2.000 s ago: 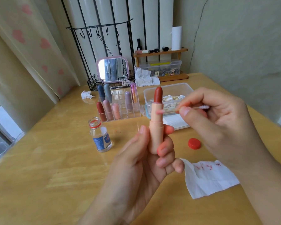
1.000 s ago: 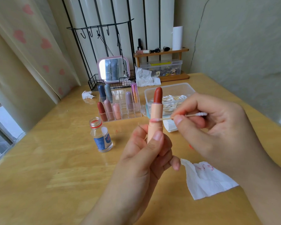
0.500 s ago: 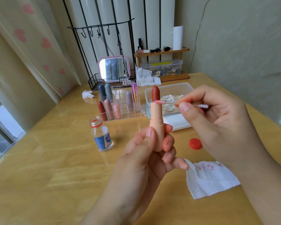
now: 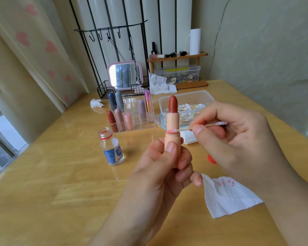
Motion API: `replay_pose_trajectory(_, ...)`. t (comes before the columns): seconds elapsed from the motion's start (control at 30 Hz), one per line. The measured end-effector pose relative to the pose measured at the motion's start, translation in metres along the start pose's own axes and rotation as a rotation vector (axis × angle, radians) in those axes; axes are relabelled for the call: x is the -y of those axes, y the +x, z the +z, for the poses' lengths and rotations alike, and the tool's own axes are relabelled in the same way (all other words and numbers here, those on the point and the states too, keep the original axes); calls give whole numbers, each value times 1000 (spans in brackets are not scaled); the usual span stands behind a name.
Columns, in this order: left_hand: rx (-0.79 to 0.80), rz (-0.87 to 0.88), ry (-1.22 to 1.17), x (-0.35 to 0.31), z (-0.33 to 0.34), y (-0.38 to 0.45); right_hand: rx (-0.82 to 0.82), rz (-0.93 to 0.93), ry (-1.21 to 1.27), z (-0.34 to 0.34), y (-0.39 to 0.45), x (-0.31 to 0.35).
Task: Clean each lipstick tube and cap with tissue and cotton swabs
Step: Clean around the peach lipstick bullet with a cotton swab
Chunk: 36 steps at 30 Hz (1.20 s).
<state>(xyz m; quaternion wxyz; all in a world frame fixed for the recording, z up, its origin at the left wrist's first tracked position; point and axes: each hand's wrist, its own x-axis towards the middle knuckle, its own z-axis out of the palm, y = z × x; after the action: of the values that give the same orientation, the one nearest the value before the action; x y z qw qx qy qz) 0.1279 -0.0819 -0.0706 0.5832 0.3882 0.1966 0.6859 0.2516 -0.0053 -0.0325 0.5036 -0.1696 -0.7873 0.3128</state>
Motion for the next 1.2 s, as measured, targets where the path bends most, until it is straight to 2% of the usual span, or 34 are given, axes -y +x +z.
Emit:
replay_pose_trajectory(0.17,-57,26,67,2,1,0,-78,-28,-44,0,2,1)
replay_pose_trajectory(0.33,-73,39,70,2,1,0,-16,-23,-35,0,0,1)
replay_pose_trajectory(0.47,-79,36,85,2,0,0,-76,-27,-9,-1,2,1)
replay_pose_trajectory(0.7,-83,24,59,2,0,-1,-25,-20,-10,-3,2,1)
replay_pose_trajectory(0.8,-66,18,34,2,-1,0,-54,-34,14,-2,3,-2)
replay_pose_trajectory(0.97,14,1,-12,3,-6,2,18,10,49,-4,1,-2)
replay_pose_trajectory(1.1,24,-30,-43,1,-6,1,-42,-19,60,-3,3,-2)
replay_pose_trajectory(1.2,31,-44,-106,0,-5,1,-9,-10,66,-4,2,-2)
